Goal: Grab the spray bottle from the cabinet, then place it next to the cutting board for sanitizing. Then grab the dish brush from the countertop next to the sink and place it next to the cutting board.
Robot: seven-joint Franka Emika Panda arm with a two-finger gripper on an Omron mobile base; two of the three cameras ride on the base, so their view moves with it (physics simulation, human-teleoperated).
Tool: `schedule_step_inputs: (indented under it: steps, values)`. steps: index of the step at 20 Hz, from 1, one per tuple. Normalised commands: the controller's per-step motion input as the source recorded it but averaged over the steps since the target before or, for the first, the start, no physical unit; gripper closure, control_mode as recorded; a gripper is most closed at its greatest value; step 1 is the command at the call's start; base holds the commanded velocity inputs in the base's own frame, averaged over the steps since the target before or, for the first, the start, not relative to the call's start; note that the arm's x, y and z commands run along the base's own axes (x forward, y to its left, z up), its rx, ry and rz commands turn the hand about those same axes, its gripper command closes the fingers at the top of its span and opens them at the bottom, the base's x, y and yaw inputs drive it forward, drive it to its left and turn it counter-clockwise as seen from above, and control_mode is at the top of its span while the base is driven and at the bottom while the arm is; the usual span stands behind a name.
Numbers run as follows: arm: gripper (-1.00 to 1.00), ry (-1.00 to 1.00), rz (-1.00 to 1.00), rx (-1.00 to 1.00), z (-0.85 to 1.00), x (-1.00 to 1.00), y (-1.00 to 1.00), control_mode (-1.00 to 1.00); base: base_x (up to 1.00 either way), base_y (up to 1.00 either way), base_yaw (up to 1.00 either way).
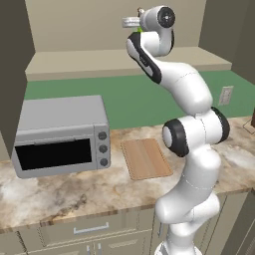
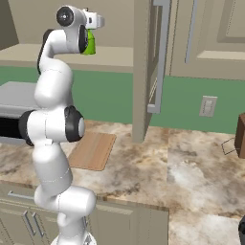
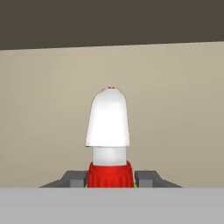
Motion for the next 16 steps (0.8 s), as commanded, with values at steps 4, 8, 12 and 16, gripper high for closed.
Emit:
schedule_step_inputs:
  steps: [4, 8, 12, 16]
  values:
    - [1.00, 0.07, 0.00, 0.00, -0.05, 0.00, 0.09, -1.00, 0.00, 0.00, 0.00]
    - [1.00, 0.00, 0.00, 0.00, 0.01, -0.29, 0.01, -1.00, 0.00, 0.00, 0.00]
    - [1.00, -0.03, 0.00, 0.00, 0.01, -0.54, 0.05, -1.00, 0.00, 0.00, 0.00]
    - [1.00, -0.05, 0.00, 0.00, 0.00, -0.73, 0.04, -1.00, 0.00, 0.00, 0.00]
